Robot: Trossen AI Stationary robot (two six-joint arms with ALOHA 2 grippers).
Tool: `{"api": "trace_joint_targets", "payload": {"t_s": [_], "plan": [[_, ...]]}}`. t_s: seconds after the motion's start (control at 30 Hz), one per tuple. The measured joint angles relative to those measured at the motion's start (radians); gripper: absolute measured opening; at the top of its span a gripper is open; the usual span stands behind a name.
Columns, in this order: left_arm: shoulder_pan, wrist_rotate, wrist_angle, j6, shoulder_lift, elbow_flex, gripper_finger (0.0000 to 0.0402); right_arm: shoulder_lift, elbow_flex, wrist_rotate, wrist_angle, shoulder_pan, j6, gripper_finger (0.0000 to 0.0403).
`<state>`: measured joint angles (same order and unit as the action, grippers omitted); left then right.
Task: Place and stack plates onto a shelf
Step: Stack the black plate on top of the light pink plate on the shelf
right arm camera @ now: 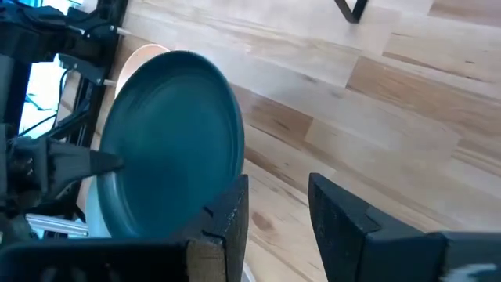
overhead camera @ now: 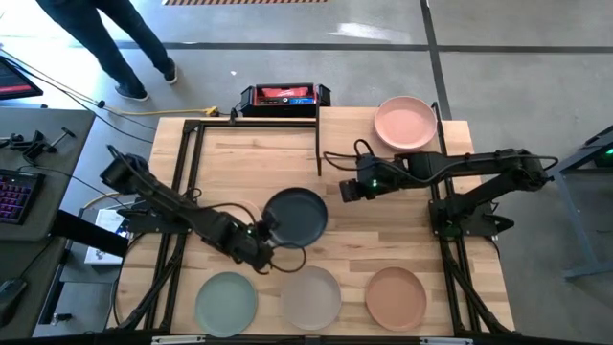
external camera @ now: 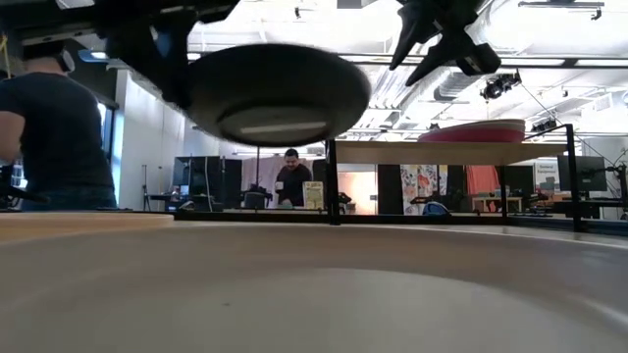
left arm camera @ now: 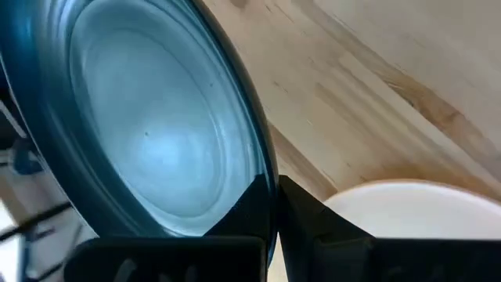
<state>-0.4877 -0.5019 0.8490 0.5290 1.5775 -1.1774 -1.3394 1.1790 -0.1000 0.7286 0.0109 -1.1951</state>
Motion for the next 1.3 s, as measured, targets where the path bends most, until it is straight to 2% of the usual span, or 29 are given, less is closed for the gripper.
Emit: {"api": "trace_joint_targets", "payload": {"t_s": [0.13,0.43,0.57,0.8,0.9,1.1,1.3], "plan": [[0.008,-0.036,-0.002,0.06,0.061,-0.081,0.0001,-0.01,0.0,0.003,-0.002,0.002,0.001,0.0112],[0.044,-0.043,0.053,0.131,0.163,-0.23,0.0001,-0.055,0.0,0.045,0.015,0.004,0.042,0.0112],[0.052,-0.044,0.055,0.186,0.167,-0.25,0.0001,-0.086,0.0,0.061,0.02,0.007,0.052,0.0112],[0.069,-0.05,0.092,0.19,0.165,-0.252,0.0001,-0.105,0.0,0.101,0.042,0.01,0.078,0.0109],[0.07,-0.055,0.093,0.192,0.165,-0.252,0.0001,-0.105,0.0,0.101,0.047,0.01,0.078,0.0088],[0.07,-0.086,0.087,0.201,0.165,-0.252,0.0001,-0.111,0.0,0.093,0.049,0.01,0.078,0.0011],[0.071,-0.091,0.076,0.146,0.165,-0.252,0.0001,-0.115,0.0,0.088,0.051,0.009,0.101,0.0006]]}}
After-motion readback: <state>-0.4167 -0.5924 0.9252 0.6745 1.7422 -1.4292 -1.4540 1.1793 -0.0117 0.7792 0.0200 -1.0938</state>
